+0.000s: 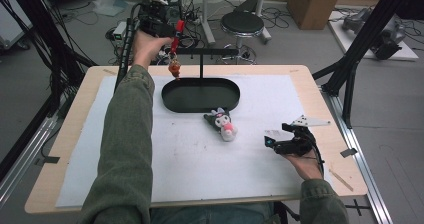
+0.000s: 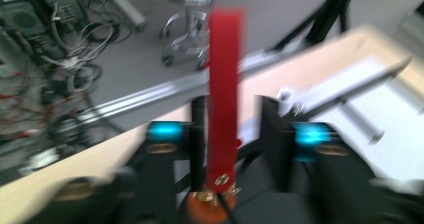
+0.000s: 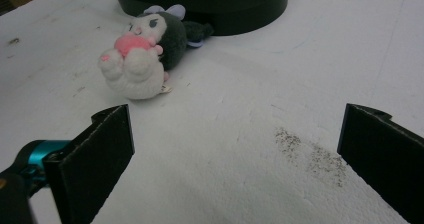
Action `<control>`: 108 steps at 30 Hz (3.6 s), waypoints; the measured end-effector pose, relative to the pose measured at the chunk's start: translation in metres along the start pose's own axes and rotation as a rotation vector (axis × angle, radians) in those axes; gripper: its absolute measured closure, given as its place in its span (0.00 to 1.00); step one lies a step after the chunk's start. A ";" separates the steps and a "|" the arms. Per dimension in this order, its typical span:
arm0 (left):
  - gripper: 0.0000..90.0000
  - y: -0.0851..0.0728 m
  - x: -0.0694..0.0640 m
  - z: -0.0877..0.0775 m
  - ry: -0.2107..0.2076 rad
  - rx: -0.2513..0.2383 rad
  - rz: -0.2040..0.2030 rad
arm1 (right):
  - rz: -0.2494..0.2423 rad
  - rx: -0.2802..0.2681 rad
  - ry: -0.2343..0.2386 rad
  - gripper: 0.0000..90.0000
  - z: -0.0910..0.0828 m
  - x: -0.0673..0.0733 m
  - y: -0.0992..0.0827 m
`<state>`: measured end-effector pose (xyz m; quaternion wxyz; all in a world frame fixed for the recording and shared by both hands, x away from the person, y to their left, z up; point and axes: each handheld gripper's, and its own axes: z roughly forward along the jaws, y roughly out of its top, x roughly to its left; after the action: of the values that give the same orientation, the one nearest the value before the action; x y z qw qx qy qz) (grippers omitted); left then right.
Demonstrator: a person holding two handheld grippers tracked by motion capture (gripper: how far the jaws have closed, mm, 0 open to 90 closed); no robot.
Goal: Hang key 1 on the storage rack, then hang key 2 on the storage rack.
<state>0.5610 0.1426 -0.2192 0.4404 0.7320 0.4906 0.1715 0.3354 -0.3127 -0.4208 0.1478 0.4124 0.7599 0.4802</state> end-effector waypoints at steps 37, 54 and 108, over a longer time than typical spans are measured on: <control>0.02 -0.048 -0.003 -0.062 -0.060 -0.009 0.199 | 0.015 0.006 0.007 0.01 -0.001 -0.001 0.002; 0.02 -0.114 0.010 -0.081 -0.049 -0.021 0.242 | 0.008 0.006 -0.009 0.01 0.000 0.002 0.005; 0.02 -0.294 0.058 -0.130 0.019 0.083 0.165 | -0.076 0.228 -0.003 0.01 0.035 0.034 0.071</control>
<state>0.3320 0.2937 -0.3965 0.3894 0.7861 0.4393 0.1936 0.3703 -0.2518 -0.3720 0.1191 0.3981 0.8244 0.3843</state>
